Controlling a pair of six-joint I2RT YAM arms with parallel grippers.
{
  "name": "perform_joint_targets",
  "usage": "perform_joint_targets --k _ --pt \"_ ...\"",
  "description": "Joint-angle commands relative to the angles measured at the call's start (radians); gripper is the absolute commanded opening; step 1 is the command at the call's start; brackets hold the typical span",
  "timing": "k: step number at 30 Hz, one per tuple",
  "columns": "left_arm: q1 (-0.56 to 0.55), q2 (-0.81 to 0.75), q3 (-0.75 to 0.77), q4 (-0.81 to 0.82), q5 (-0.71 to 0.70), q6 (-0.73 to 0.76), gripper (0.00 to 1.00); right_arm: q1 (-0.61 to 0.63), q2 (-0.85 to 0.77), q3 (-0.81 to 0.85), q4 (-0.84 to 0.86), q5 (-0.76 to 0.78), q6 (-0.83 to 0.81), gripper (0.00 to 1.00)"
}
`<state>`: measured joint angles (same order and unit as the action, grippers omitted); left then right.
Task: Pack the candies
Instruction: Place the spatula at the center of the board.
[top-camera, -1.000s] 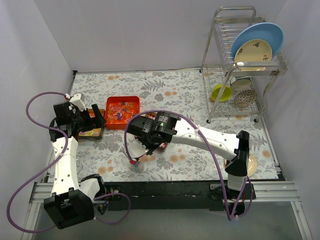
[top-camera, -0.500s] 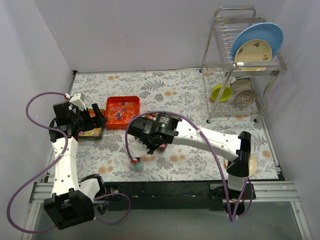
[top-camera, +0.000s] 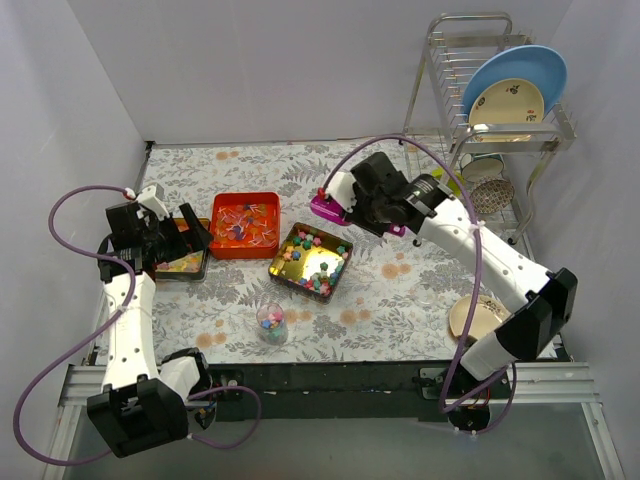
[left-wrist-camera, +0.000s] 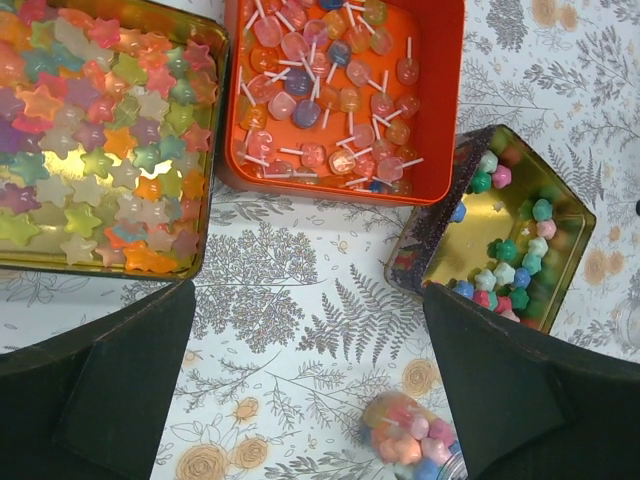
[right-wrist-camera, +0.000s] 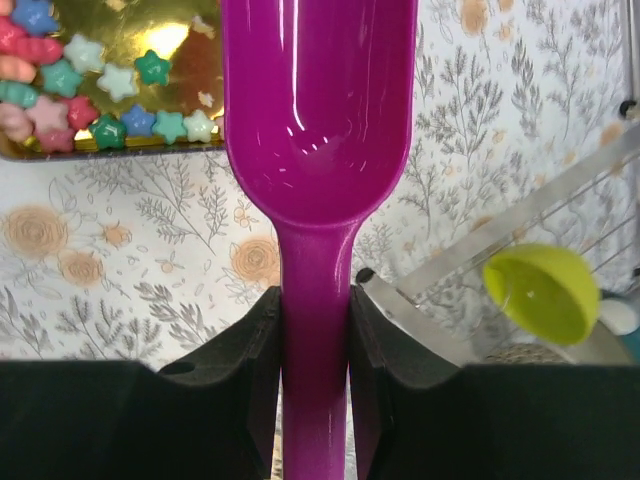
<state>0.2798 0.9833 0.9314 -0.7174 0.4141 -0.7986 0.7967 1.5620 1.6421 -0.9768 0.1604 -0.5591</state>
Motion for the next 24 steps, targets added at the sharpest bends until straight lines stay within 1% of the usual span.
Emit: perform_joint_targets --k 1,2,4,5,7,9,10,15,18,21,22,23,24 --pt "0.006 0.037 0.021 0.001 -0.055 -0.092 0.98 -0.068 -0.091 -0.183 0.324 -0.041 0.232 0.01" --pt "0.007 0.047 0.017 -0.013 -0.054 -0.097 0.98 -0.088 -0.097 -0.212 0.396 -0.039 0.244 0.01" --pt "0.007 0.063 0.006 -0.019 -0.055 -0.100 0.98 -0.109 -0.091 -0.270 0.452 -0.013 0.290 0.01" --pt "0.007 0.067 0.012 -0.031 -0.049 -0.094 0.98 -0.135 -0.079 -0.286 0.514 -0.009 0.307 0.01" --pt "0.007 0.086 0.027 -0.043 -0.017 -0.087 0.98 -0.168 -0.059 -0.333 0.571 -0.004 0.367 0.01" --pt "0.009 0.104 0.032 -0.048 0.006 -0.091 0.98 -0.205 -0.016 -0.360 0.640 -0.002 0.390 0.01" --pt "0.012 0.116 0.032 -0.048 0.043 -0.088 0.98 -0.227 0.001 -0.384 0.664 -0.025 0.404 0.01" --pt "0.032 0.184 0.043 -0.017 0.089 -0.076 0.98 -0.290 0.115 -0.455 0.814 -0.111 0.415 0.01" --pt "0.047 0.222 0.069 -0.004 0.098 -0.054 0.98 -0.307 0.184 -0.455 0.834 -0.136 0.384 0.01" --pt "0.056 0.255 0.105 -0.002 0.086 -0.034 0.98 -0.315 0.243 -0.430 0.817 -0.153 0.347 0.01" --pt "0.061 0.262 0.115 -0.002 0.083 -0.021 0.98 -0.320 0.254 -0.423 0.801 -0.194 0.340 0.01" --pt "0.062 0.267 0.124 -0.002 0.080 -0.014 0.98 -0.324 0.273 -0.416 0.790 -0.225 0.331 0.02" --pt "0.062 0.271 0.141 -0.002 0.074 -0.010 0.98 -0.329 0.280 -0.401 0.781 -0.249 0.314 0.06"
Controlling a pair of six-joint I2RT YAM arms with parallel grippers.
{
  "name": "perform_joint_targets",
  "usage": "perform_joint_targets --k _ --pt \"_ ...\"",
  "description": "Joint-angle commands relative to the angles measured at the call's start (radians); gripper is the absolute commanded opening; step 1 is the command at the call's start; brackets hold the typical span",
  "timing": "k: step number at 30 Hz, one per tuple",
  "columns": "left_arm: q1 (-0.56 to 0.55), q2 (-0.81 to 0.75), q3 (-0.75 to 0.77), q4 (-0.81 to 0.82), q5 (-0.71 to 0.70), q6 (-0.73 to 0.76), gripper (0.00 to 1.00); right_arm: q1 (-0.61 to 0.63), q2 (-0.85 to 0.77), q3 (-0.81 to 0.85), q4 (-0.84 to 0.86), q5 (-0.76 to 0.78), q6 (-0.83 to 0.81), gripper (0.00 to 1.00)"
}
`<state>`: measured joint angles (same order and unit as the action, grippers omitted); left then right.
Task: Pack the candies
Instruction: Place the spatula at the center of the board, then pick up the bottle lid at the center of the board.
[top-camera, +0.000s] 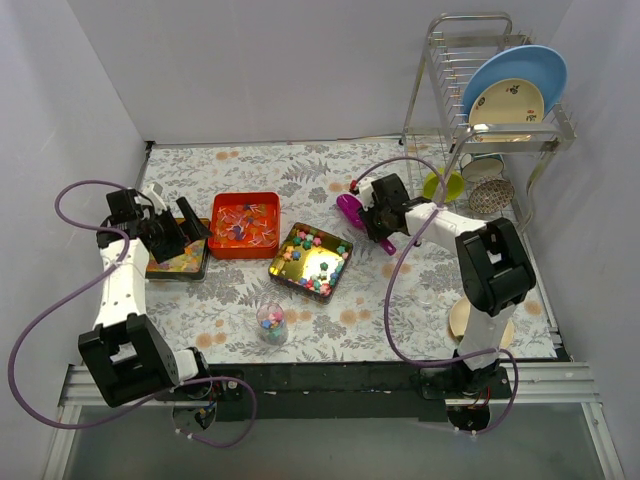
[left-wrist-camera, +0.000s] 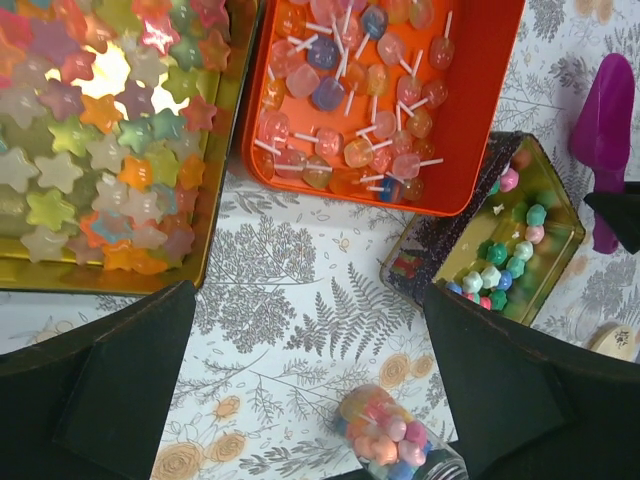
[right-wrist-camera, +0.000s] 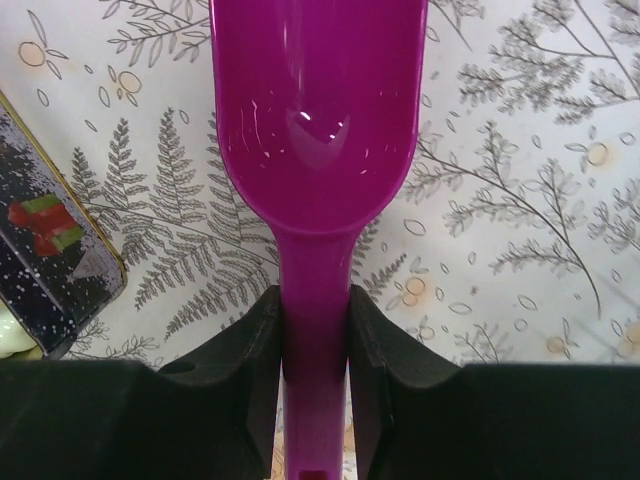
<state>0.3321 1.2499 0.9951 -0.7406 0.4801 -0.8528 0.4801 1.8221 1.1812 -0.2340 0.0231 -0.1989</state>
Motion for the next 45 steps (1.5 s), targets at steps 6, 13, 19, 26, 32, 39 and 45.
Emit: perform_joint_targets --k 6,13,19,26,32,39,45 --pt "0.039 0.032 0.099 0.043 0.037 0.051 0.98 -0.026 0.037 0.138 -0.122 -0.161 -0.092 0.48" --pt "0.041 0.088 0.091 0.102 0.140 0.024 0.98 -0.147 -0.182 0.054 -0.333 -0.453 -0.364 0.63" --pt "0.042 0.152 0.071 0.162 0.187 -0.012 0.98 -0.195 -0.336 -0.051 -0.704 -0.644 -0.911 0.75" --pt "0.036 0.174 0.077 0.158 0.199 -0.005 0.98 -0.195 -0.392 -0.193 -0.770 -0.545 -1.186 0.98" --pt "0.035 0.161 0.073 0.161 0.199 -0.011 0.98 -0.195 -0.412 -0.293 -0.657 -0.474 -1.240 0.98" --pt "0.036 0.154 0.085 0.159 0.193 -0.017 0.98 -0.195 -0.356 -0.330 -0.627 -0.404 -1.269 0.98" --pt "0.036 0.152 0.097 0.149 0.178 -0.008 0.98 -0.212 -0.354 -0.376 -0.593 -0.368 -1.298 0.98"
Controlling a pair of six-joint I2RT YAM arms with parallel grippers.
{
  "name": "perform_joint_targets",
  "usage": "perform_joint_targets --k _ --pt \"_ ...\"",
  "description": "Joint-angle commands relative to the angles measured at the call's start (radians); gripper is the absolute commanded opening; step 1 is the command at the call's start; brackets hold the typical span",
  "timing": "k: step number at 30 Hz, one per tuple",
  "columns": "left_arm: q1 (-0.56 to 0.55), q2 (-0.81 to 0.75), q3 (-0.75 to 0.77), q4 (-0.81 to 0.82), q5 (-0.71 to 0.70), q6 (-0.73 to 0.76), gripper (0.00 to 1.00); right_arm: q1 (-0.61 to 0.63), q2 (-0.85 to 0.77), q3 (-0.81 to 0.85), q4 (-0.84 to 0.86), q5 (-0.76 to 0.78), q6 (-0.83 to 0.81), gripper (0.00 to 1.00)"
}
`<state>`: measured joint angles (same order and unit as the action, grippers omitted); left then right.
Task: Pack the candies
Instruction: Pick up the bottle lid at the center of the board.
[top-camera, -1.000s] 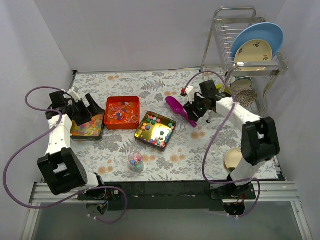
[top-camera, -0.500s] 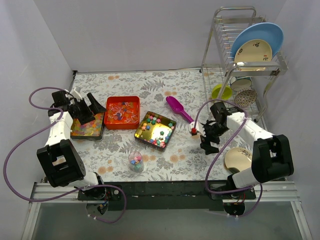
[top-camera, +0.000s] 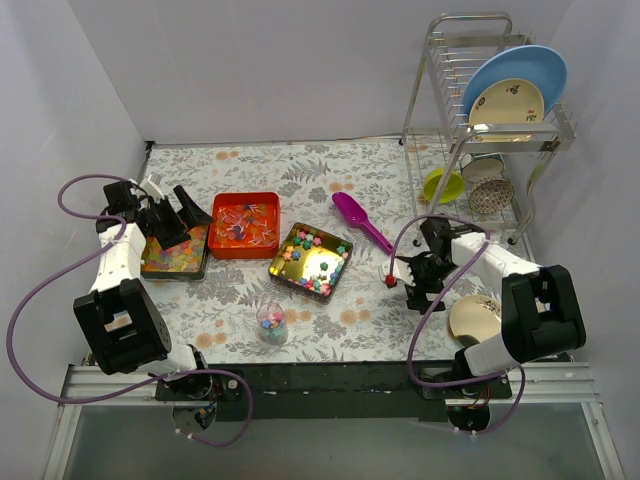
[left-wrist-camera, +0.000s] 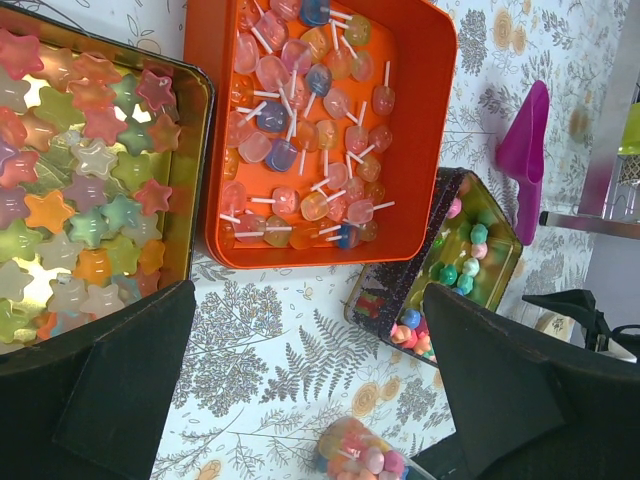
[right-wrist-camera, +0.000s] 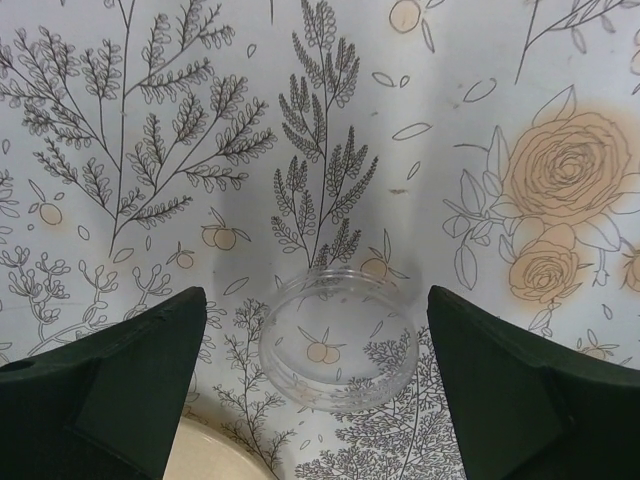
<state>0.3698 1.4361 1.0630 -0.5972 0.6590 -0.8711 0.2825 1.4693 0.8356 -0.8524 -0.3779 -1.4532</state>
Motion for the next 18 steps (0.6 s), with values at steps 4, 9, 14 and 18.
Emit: perform_joint_targets --k 4,9,14,18 --pt "-0.002 -0.029 0.034 0.004 -0.001 0.011 0.98 -0.048 0.014 -0.044 0.047 0.042 -0.053 0.98" --pt "-0.003 -0.020 0.043 0.005 0.002 0.011 0.98 -0.092 0.054 -0.009 0.044 0.039 -0.058 0.90" --pt "-0.002 -0.014 0.038 0.013 0.004 0.009 0.98 -0.094 0.046 -0.018 0.056 0.039 -0.076 0.81" --pt "-0.002 -0.022 0.031 0.014 0.013 0.012 0.98 -0.088 -0.007 0.002 0.020 -0.001 -0.075 0.75"
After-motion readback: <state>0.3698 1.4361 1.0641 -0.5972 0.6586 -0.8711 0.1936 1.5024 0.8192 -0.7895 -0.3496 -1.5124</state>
